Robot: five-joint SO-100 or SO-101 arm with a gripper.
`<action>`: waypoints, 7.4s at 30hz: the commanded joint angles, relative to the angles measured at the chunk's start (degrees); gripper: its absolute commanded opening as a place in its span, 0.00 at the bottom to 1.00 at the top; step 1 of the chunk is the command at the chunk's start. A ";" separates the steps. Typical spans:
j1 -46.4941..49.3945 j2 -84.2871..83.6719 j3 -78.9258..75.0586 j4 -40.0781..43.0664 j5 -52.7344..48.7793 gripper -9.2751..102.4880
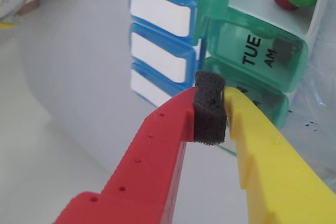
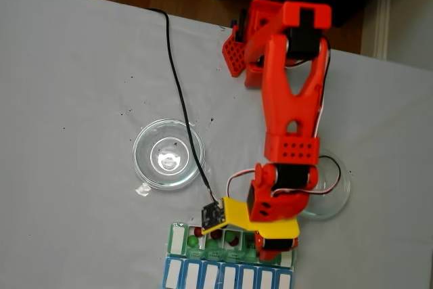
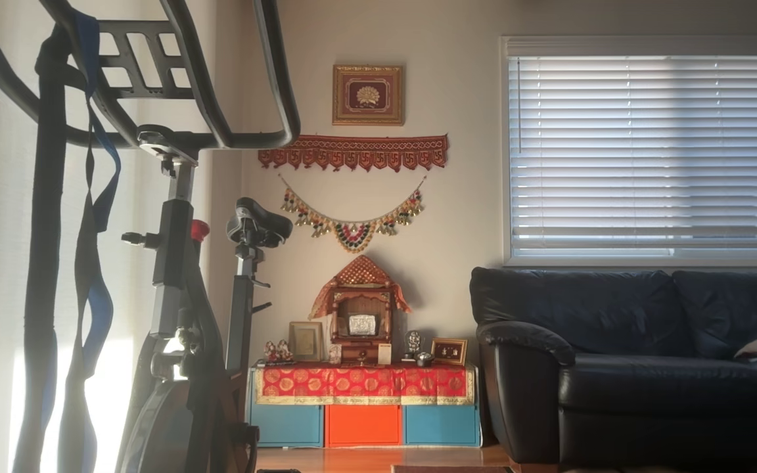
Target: Sort medicines into box.
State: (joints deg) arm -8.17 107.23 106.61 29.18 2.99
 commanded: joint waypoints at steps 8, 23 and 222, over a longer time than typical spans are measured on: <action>4.39 10.99 -3.69 -0.53 -0.70 0.09; 4.31 2.20 -5.01 -1.32 -10.63 0.09; 11.95 -5.19 -9.49 14.68 -24.17 0.09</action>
State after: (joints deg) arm 4.31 101.60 103.01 39.90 -22.24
